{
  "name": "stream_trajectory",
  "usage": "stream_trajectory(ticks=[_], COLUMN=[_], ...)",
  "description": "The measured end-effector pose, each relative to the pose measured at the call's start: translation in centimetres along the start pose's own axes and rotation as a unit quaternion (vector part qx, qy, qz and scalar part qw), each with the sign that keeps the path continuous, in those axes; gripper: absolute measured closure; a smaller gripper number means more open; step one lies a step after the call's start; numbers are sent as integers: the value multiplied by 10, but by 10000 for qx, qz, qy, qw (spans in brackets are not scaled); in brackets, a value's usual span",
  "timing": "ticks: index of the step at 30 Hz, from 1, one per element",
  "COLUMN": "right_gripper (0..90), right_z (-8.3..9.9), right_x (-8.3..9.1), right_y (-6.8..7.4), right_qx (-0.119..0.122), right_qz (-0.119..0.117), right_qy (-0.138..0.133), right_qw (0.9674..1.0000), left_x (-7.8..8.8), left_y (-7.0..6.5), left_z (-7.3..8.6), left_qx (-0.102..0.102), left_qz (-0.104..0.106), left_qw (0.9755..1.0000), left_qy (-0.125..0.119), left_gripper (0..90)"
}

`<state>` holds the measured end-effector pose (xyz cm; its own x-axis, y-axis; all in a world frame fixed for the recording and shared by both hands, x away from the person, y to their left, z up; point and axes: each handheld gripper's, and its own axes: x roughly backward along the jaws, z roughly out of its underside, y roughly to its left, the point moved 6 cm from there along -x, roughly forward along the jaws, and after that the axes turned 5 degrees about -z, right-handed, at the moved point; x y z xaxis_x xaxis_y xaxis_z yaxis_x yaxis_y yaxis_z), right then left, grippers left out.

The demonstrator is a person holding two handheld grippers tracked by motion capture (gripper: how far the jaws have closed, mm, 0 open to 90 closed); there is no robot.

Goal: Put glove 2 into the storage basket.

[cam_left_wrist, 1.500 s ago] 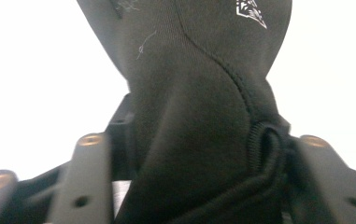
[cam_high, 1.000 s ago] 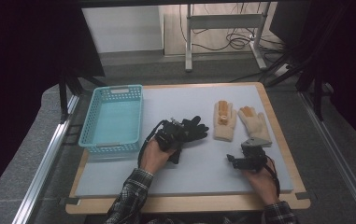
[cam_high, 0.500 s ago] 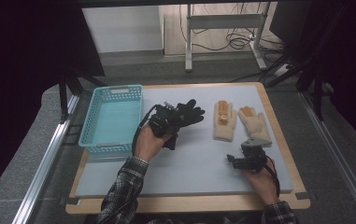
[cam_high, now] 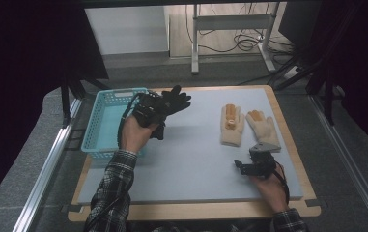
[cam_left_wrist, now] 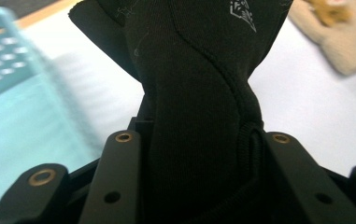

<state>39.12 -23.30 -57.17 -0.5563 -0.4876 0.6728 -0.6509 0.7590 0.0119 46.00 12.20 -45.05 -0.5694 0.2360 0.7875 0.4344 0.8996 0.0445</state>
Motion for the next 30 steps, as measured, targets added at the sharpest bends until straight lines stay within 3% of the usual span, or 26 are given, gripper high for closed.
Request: stream_trajectory(ticks=[1, 3, 5, 6, 8, 16, 17, 18, 22, 27, 28, 30], right_gripper=[224, 224, 224, 224, 224, 224, 224, 224, 224, 224, 224, 223], right_z=[0, 0, 0, 0, 0, 0, 0, 0, 0, 0, 0, 0], right_x=[0, 0, 0, 0, 0, 0, 0, 0, 0, 0, 0, 0], right_y=[0, 0, 0, 0, 0, 0, 0, 0, 0, 0, 0, 0], right_qx=[0, 2, 1, 2, 1, 2, 2, 0, 1, 4, 4, 1], right_qz=[-1, 0, 2, 1, 0, 0, 0, -1, -2, -2, -2, -3], right_qy=[1, 1, 0, 0, 1, 0, 0, 0, 0, -1, -1, -2], right_qw=[10000, 10000, 10000, 10000, 10000, 10000, 10000, 10000, 10000, 10000, 10000, 10000], left_x=[5, 9, 11, 13, 15, 19, 19, 18, 11, -7, -7, -19], left_y=[13, 27, 34, 47, 59, 103, 103, 113, 133, 149, 149, 156], left_z=[1, 4, 6, 9, 14, 35, 35, 41, 56, 72, 72, 80], left_qx=[92, 166, 237, 372, 479, 883, 883, 1008, 1238, 1587, 1587, 1736], left_qz=[-140, -310, -358, -460, -558, -875, -875, -939, -1045, -1096, -1096, -1152], left_qw=[9999, 9994, 9991, 9982, 9973, 9922, 9922, 9903, 9863, 9797, 9797, 9755], left_qy=[-37, -42, -44, -37, 0, 135, 135, 174, 303, 539, 539, 711], left_gripper=[640, 639, 639, 639, 639, 636, 636, 636, 636, 634, 633, 633])
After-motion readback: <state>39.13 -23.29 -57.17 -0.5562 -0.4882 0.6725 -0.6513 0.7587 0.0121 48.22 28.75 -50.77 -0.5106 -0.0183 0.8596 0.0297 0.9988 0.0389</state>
